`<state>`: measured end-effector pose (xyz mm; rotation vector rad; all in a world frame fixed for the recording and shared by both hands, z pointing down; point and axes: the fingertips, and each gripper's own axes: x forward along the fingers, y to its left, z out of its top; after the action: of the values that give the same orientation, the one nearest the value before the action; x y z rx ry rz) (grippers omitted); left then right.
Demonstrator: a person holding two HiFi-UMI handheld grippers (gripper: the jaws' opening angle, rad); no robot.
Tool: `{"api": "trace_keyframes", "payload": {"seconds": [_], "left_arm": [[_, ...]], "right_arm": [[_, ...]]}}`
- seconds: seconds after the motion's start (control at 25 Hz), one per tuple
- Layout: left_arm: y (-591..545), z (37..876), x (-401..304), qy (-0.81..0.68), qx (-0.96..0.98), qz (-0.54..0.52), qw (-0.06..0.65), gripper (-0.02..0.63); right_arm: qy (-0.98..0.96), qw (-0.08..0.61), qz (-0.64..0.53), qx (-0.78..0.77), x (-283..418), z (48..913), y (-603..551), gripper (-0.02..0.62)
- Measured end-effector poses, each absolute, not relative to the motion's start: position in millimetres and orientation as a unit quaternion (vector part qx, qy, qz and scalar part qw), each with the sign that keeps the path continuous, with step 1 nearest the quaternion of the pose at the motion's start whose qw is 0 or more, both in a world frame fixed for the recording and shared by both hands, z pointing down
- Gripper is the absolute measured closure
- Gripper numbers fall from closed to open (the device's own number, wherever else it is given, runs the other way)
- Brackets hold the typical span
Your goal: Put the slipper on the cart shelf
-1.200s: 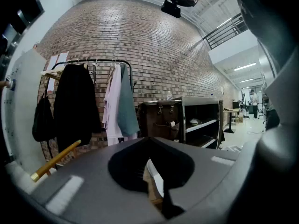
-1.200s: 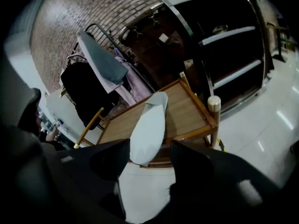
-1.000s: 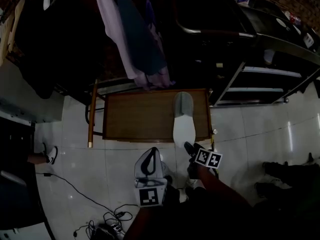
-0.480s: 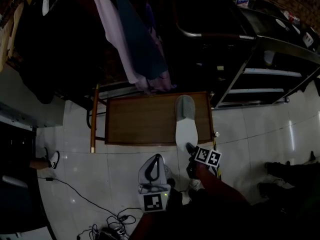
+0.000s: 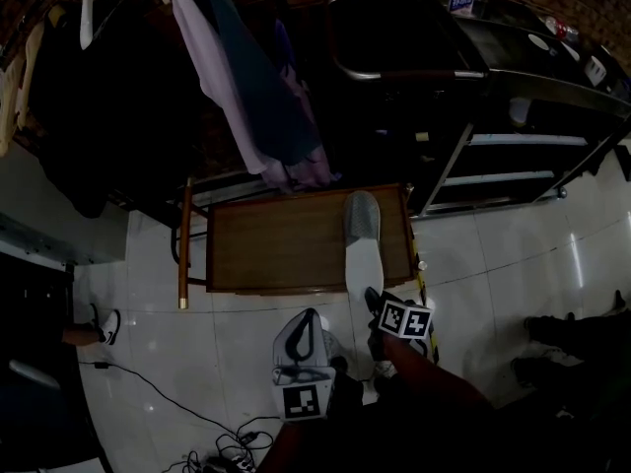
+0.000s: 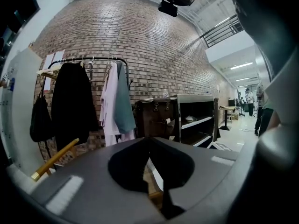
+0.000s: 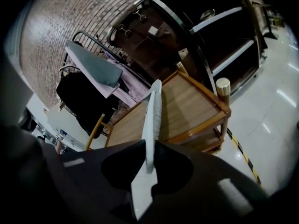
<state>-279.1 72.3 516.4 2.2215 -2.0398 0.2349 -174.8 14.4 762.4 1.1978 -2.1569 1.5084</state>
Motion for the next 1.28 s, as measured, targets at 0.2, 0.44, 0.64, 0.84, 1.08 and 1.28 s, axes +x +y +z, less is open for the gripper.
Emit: {"api": "trace_keyframes", "payload": {"seconds": [0.2, 0.44, 0.64, 0.84, 1.08, 1.28], "left_arm": [[71, 515, -263, -0.663, 0.743, 0.074, 0.054, 0.589], [69, 508, -248, -0.656, 0.751, 0.063, 0.045, 0.589], [67, 506, -242, -0.66, 0.747, 0.056, 0.044, 0.589], [63, 490, -234, -0.663, 0.746, 0.042, 0.032, 0.589], [62, 465, -222, -0.652, 0.758, 0.001, 0.012, 0.589], [63, 453, -203, -0.635, 0.773, -0.001, -0.003, 0.588]], "right_arm": [[-0.78, 0.136, 0.446, 0.417, -161, 736, 18, 0.554], [-0.835, 0.13, 0.318, 0.43, -143, 677, 18, 0.552], [-0.857, 0.123, 0.227, 0.447, -122, 627, 18, 0.551], [-0.859, 0.103, 0.148, 0.479, -95, 578, 16, 0.551], [-0.855, 0.059, 0.018, 0.516, -69, 500, 13, 0.551], [-0.852, 0.038, -0.022, 0.521, -60, 460, 17, 0.55]]}}
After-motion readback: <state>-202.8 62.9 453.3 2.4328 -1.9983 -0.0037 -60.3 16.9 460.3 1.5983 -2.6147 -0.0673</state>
